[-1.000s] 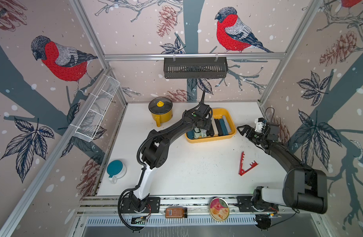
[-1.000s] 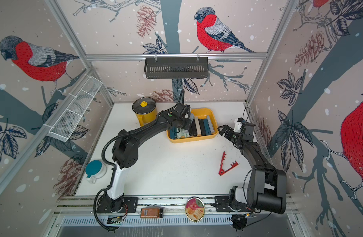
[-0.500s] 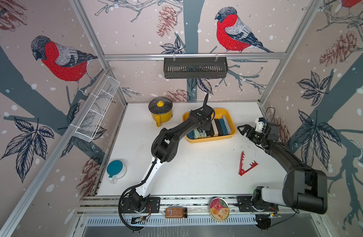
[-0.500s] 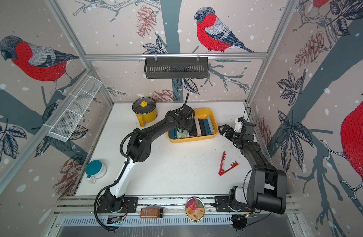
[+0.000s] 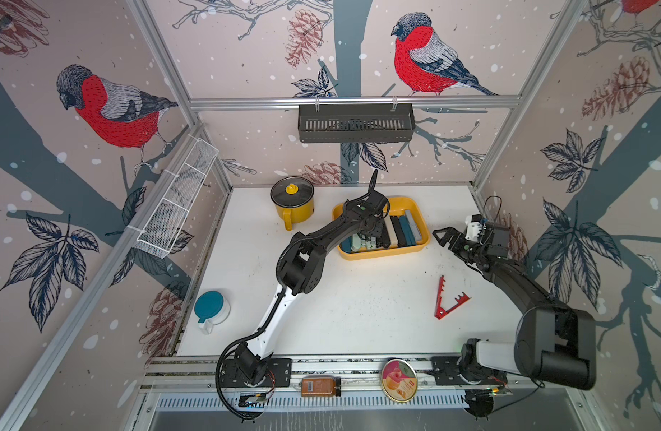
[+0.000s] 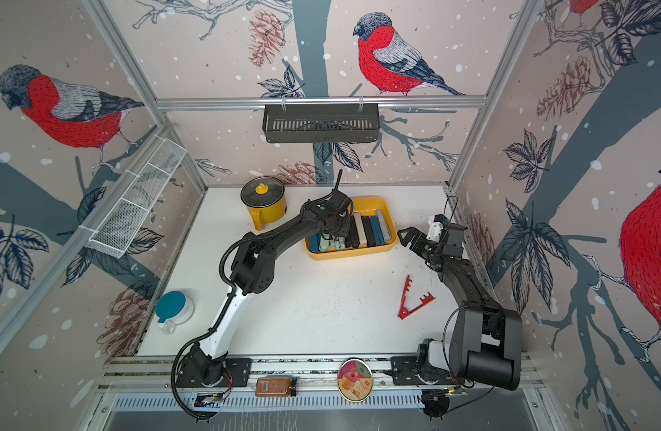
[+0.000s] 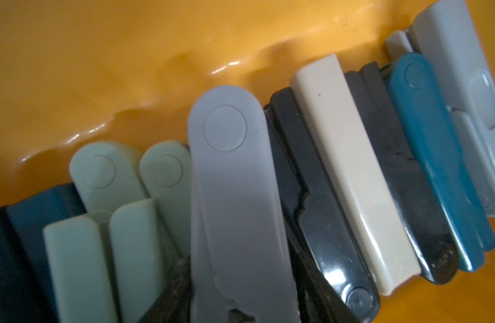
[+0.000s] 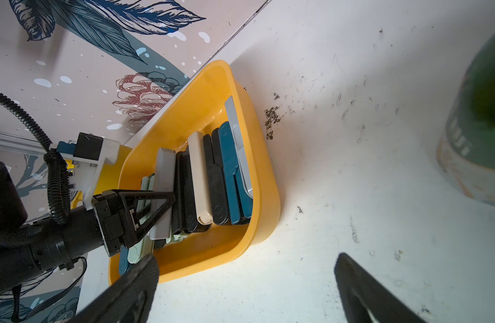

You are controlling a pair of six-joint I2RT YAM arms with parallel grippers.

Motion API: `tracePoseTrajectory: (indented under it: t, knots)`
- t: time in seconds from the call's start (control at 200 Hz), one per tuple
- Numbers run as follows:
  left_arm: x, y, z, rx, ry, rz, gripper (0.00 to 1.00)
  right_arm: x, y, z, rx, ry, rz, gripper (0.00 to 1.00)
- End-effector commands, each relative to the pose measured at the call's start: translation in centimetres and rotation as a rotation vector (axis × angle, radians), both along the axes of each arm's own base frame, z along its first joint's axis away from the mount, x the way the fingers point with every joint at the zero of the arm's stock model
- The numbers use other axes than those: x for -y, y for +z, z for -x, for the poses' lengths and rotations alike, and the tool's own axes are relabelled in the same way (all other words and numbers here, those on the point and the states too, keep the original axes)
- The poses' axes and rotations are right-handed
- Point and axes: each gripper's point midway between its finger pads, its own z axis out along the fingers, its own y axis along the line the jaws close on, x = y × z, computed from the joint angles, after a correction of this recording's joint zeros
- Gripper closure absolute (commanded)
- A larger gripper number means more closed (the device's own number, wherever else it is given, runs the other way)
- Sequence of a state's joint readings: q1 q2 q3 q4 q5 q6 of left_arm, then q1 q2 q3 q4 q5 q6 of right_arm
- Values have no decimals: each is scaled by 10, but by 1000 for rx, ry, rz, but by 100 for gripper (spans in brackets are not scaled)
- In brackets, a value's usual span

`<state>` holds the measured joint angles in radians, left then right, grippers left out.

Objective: Put the pruning pliers into the storage box
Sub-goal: Place the pruning pliers in the storage box.

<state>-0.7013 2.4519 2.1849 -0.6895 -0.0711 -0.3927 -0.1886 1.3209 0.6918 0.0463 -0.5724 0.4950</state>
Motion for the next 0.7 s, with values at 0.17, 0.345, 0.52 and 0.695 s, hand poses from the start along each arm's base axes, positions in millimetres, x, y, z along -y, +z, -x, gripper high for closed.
tracePoseTrajectory:
  t: [0.17,0.345,0.52,0.695]
  knots:
    - [0,4,1,-11,16,17,79,0,5,-1,23,4,-3,1]
    - [-4,11,-2,1,42,17,87,0,4,0,23,5,-6,1]
    - [-20,15,-1,6,128,-13,80,3,3,-1,19,1,4,1]
    - [-23,10,4,-11,162,10,74,22,-8,9,-64,-71,116,1]
